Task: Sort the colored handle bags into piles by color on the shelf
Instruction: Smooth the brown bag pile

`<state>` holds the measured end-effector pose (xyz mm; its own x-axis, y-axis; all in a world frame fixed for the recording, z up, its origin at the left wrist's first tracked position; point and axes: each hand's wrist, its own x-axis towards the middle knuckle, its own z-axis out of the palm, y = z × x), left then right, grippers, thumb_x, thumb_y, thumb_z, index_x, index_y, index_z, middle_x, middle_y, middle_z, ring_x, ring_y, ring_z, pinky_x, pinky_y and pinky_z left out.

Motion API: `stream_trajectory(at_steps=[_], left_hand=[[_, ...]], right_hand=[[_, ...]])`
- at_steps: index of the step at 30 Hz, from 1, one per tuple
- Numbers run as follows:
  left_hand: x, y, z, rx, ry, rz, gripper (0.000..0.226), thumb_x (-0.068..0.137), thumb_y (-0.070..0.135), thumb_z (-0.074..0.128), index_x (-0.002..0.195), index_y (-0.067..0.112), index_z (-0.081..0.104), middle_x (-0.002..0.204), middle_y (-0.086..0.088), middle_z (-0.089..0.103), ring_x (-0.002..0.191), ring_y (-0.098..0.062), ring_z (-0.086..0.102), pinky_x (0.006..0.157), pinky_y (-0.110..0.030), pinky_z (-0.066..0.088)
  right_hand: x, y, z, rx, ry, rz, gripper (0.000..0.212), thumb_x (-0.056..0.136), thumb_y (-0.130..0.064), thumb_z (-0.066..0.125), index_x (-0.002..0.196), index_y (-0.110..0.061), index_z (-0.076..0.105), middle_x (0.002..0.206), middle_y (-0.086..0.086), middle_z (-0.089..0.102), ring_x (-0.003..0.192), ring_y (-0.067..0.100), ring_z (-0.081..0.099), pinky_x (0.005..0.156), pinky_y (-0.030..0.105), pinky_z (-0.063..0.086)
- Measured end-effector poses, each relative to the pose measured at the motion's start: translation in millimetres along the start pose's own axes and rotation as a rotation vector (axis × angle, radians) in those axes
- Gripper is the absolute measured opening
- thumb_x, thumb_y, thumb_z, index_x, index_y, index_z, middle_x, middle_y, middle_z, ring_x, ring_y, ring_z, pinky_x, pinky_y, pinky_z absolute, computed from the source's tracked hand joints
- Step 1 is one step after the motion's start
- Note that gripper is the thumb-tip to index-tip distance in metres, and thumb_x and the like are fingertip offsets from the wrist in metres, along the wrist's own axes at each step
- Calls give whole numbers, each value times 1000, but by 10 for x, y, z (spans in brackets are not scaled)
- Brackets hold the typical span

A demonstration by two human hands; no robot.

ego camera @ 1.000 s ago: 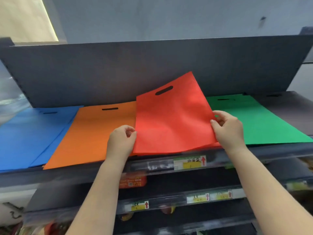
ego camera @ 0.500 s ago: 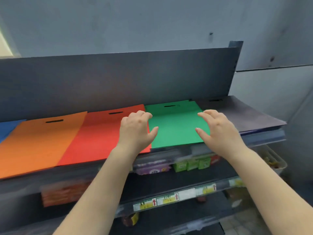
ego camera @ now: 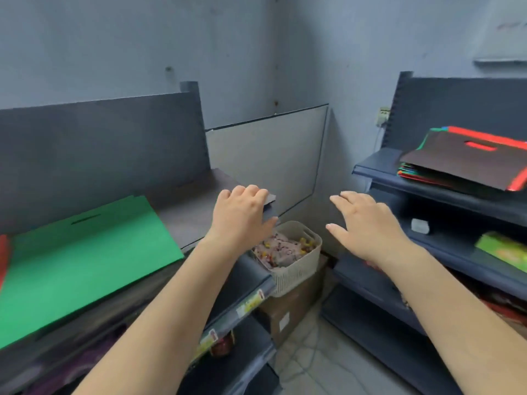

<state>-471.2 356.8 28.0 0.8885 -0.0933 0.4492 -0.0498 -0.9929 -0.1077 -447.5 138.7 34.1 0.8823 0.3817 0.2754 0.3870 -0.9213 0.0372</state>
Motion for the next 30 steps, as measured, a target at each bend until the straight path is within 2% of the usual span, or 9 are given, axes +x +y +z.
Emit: stream_trajectory(at_steps=[8,17,21,23,26,30], left_hand=[[1208,1312,504,-106,7,261,51,91,54,45,128,20,47,132,1,51,120,-23,48,95,-36,35],[2740,2602,1202,-252,-25,414,47,94,50,42,132,21,45,134,3,50,123,-23,46,96,-36,35],[3269,3046,1541,-288,-54,455,45,95,49,41,129,20,47,132,2,52,122,-23,46,94,-36,36],[3462,3219,1686,-311,-57,464,44,95,48,41,128,19,49,131,3,53,122,-22,46,94,-36,35],[3698,3398,1867,-337,-58,491,43,95,49,39,124,20,52,130,4,54,123,-21,47,95,-35,35],[3920,3529,2075,-345,-113,511,47,97,52,33,131,24,49,140,6,48,130,-18,42,110,-40,24]], right_hand=[[-50,1455,109,-103,-46,310,59,94,-47,45,145,-21,31,147,1,36,136,24,32,103,40,34],[339,2924,273,-92,-91,540,54,98,-41,43,144,-17,30,146,2,37,134,24,34,106,40,32],[528,3486,363,-82,-100,637,49,98,-41,40,139,-15,37,139,3,44,126,25,41,101,39,36],[611,3716,430,-42,-102,697,43,99,-41,40,130,-12,46,130,5,49,120,27,45,95,38,39],[742,3997,554,19,-68,765,31,99,-41,41,97,-12,51,96,2,48,102,24,52,79,32,39],[902,4267,698,110,-18,875,40,99,-41,39,76,-11,50,84,3,48,83,21,51,72,30,42]])
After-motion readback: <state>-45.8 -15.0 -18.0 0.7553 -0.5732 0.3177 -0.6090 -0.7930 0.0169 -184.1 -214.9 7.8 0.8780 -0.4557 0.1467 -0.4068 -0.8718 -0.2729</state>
